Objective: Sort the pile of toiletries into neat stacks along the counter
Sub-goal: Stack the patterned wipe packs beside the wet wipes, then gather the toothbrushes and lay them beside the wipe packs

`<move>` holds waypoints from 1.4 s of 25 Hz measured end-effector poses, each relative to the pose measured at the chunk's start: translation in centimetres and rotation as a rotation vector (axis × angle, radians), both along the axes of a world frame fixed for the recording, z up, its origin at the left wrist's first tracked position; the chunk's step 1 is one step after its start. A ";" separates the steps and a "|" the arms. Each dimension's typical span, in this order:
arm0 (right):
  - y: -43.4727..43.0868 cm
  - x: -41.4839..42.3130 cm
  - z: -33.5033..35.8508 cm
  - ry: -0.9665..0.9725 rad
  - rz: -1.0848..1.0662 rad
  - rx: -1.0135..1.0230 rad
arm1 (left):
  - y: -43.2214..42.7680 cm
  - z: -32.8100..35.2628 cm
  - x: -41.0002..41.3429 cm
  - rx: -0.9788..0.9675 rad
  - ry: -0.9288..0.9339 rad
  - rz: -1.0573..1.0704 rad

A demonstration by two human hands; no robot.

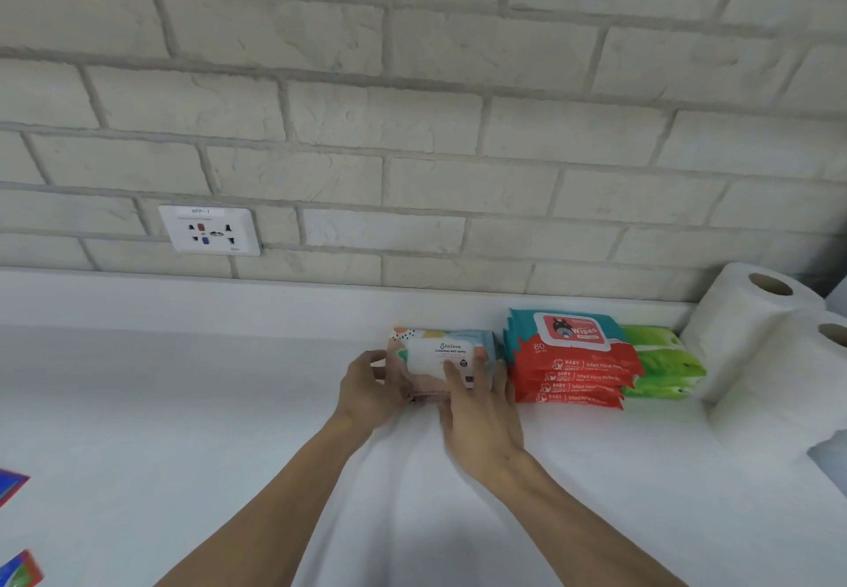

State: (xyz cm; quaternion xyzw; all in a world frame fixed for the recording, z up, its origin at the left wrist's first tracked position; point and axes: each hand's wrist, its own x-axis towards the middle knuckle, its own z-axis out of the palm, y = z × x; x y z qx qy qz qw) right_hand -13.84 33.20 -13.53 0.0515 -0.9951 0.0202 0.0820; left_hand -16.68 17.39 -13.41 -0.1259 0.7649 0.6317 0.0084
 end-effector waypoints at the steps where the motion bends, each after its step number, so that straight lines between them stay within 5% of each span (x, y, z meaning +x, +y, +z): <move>1: -0.3 0.1 -0.3 -0.011 -0.009 0.006 | 0.0 0.1 0.1 -0.006 0.010 -0.010; 20: -2.4 1.4 1.0 -0.117 -0.081 -0.103 | -4.3 1.3 4.1 -0.256 -0.010 -0.129; 27: -9.6 4.9 2.4 -0.044 0.115 -0.328 | -8.8 2.6 10.1 -0.180 0.091 -0.045; 35: -18.3 11.9 1.8 -0.198 0.308 -0.637 | -18.8 2.8 17.3 -0.250 0.158 0.118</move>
